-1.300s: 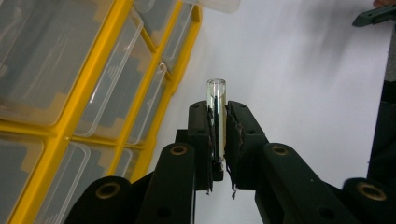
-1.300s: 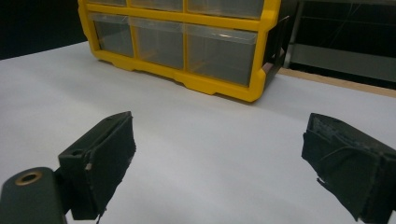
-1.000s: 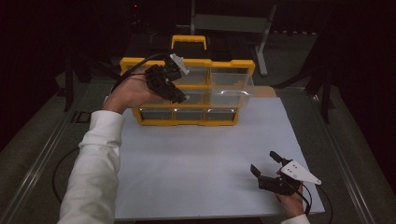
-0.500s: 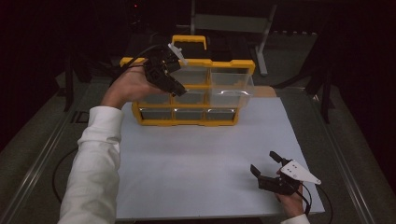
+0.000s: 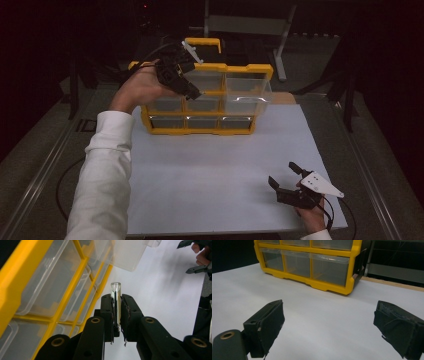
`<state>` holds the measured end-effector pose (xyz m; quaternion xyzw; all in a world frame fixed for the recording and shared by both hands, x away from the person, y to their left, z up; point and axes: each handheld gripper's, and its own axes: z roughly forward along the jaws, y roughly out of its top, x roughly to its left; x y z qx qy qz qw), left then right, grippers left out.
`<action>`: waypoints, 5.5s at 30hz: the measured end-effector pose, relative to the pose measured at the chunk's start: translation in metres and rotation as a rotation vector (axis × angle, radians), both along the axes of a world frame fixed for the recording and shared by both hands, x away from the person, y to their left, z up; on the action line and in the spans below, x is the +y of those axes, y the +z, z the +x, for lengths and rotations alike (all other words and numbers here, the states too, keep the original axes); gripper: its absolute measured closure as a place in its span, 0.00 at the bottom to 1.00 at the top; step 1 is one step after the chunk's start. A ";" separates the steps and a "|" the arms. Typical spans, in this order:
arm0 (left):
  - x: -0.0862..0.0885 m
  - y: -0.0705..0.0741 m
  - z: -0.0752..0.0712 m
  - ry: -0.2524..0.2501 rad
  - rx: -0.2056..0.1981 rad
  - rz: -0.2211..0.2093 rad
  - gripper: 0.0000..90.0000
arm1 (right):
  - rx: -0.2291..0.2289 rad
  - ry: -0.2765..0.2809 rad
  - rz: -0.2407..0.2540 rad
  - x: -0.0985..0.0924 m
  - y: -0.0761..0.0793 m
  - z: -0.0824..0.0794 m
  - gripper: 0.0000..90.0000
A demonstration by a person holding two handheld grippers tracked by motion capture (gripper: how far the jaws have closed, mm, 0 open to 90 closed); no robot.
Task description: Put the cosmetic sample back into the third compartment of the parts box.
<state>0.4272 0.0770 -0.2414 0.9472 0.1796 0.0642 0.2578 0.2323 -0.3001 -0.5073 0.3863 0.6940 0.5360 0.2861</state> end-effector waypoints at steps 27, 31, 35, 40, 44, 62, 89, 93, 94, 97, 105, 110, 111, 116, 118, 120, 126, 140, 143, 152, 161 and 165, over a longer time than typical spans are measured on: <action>-0.019 0.011 0.012 0.016 -0.002 -0.007 0.90 | 0.000 0.004 0.005 -0.001 0.001 0.000 0.10; -0.024 0.013 0.013 0.007 -0.004 -0.010 0.90 | 0.001 0.004 0.004 0.000 0.001 0.000 0.10; -0.029 0.015 0.014 0.003 -0.003 -0.011 0.90 | -0.001 0.004 0.003 -0.001 0.001 0.000 0.10; -0.033 0.016 0.016 -0.007 -0.005 -0.014 0.90 | -0.001 0.005 0.003 -0.001 0.001 0.000 0.10; -0.037 0.018 0.017 -0.013 -0.004 -0.029 0.90 | -0.001 0.003 0.003 -0.002 0.001 0.000 0.10; -0.060 0.023 0.017 -0.016 -0.006 -0.043 0.90 | -0.001 0.004 0.004 -0.002 0.000 0.000 0.10; -0.094 0.022 0.019 0.044 0.030 -0.016 0.90 | 0.002 0.001 0.007 -0.002 0.001 0.000 0.10; -0.097 0.021 0.019 0.052 0.033 -0.017 0.90 | 0.000 0.001 0.007 -0.002 0.001 0.000 0.10; -0.098 0.020 0.020 0.055 0.035 -0.017 0.90 | -0.001 0.002 0.006 -0.003 0.001 0.000 0.10; -0.100 0.018 0.019 0.057 0.036 -0.008 0.90 | -0.001 0.002 0.007 -0.003 0.001 0.000 0.10; -0.104 0.017 0.018 0.055 0.040 -0.010 0.90 | -0.002 0.001 0.008 -0.003 0.001 0.000 0.10; -0.107 0.016 0.018 0.053 0.048 -0.018 0.89 | -0.002 0.001 0.006 -0.003 0.001 0.000 0.10; -0.107 0.015 0.018 0.053 0.050 -0.021 0.89 | -0.003 0.001 0.008 -0.003 0.001 0.000 0.10; -0.103 0.015 0.021 0.126 0.066 -0.075 0.52 | -0.004 0.001 0.009 -0.004 0.001 0.000 0.10; -0.101 0.014 0.022 0.137 0.051 -0.061 0.35 | -0.004 0.002 0.010 -0.004 0.001 0.000 0.10; -0.099 0.013 0.021 0.133 0.036 -0.055 0.33 | -0.004 0.002 0.009 -0.004 0.001 0.000 0.10; -0.092 0.012 0.017 0.178 -0.018 -0.061 0.15 | -0.005 0.000 0.012 -0.004 0.002 0.000 0.10; -0.070 0.009 0.014 0.222 -0.050 -0.039 0.02 | -0.003 0.001 0.010 -0.004 0.002 -0.001 0.10; -0.066 0.009 0.014 0.235 -0.054 -0.042 0.02 | -0.004 0.001 0.010 -0.004 0.002 -0.001 0.10; -0.057 0.009 0.007 0.223 -0.077 -0.036 0.01 | -0.004 0.000 0.011 -0.004 0.002 -0.001 0.10; -0.048 0.010 0.004 0.223 -0.078 -0.032 0.01 | -0.005 -0.001 0.011 -0.004 0.001 0.000 0.10; -0.041 0.006 0.004 0.227 -0.075 -0.045 0.02 | -0.007 -0.001 0.011 -0.004 0.001 0.000 0.10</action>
